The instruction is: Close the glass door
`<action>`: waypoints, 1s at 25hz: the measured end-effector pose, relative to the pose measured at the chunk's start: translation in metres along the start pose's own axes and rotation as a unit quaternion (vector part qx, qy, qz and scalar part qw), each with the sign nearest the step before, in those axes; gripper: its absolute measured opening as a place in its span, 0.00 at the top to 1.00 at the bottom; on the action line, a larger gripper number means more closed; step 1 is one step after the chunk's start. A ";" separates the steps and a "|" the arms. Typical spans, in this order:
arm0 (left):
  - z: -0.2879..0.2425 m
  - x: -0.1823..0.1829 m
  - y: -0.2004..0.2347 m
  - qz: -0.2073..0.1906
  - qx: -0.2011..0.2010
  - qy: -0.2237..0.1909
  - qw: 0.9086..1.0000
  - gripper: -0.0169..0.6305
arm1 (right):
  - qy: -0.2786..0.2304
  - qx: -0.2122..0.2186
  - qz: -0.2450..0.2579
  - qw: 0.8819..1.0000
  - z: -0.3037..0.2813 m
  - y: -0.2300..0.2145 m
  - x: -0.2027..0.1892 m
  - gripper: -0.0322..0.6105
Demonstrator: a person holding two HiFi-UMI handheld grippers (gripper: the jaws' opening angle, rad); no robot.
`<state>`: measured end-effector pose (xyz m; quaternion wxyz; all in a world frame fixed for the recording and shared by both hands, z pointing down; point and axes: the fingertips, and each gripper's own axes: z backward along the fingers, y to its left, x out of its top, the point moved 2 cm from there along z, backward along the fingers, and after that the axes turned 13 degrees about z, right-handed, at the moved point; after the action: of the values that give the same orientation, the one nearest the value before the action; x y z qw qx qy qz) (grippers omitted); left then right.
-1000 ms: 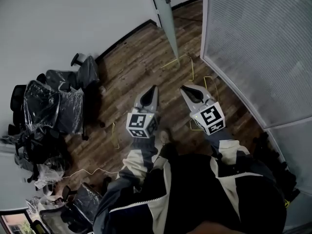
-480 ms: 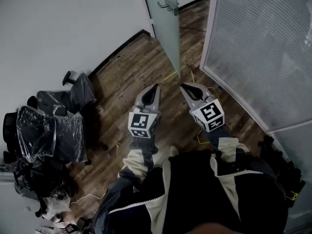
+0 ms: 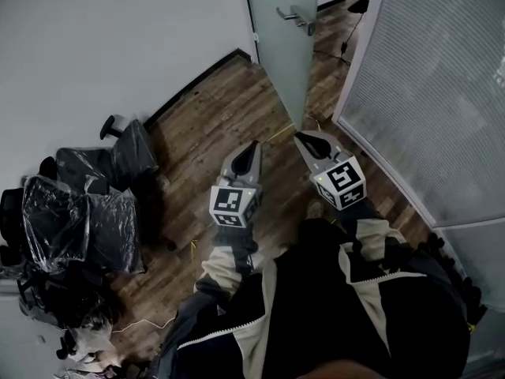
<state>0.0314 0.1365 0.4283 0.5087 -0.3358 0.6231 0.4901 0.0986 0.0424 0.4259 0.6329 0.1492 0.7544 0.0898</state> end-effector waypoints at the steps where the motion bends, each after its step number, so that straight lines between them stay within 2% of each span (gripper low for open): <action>1: -0.004 -0.001 0.008 0.001 0.006 0.000 1.000 0.97 | -0.003 0.005 -0.002 1.000 -0.010 -0.003 -0.002 0.92; 8: -0.063 0.001 0.071 0.005 0.046 0.012 0.999 0.97 | -0.023 0.027 -0.018 0.999 -0.091 -0.053 -0.022 0.92; 11: -0.101 0.015 0.093 0.014 0.065 0.010 0.998 0.97 | -0.030 0.042 -0.020 0.998 -0.127 -0.087 -0.024 0.92; 15: -0.157 0.032 0.118 0.007 0.086 0.008 0.996 0.97 | -0.041 0.058 -0.015 0.997 -0.167 -0.139 -0.022 0.92; 19: -0.205 0.042 0.133 0.018 0.096 0.003 0.995 0.97 | -0.049 0.063 -0.015 0.997 -0.202 -0.187 -0.025 0.92; 25: -0.249 0.051 0.162 0.009 0.106 0.008 0.994 0.97 | -0.052 0.057 -0.029 0.997 -0.241 -0.232 -0.031 0.92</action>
<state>-0.2060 -0.0494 0.4237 0.5320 -0.2783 0.6784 0.4234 -0.1593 -0.1731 0.4240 0.6644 0.1674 0.7282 0.0204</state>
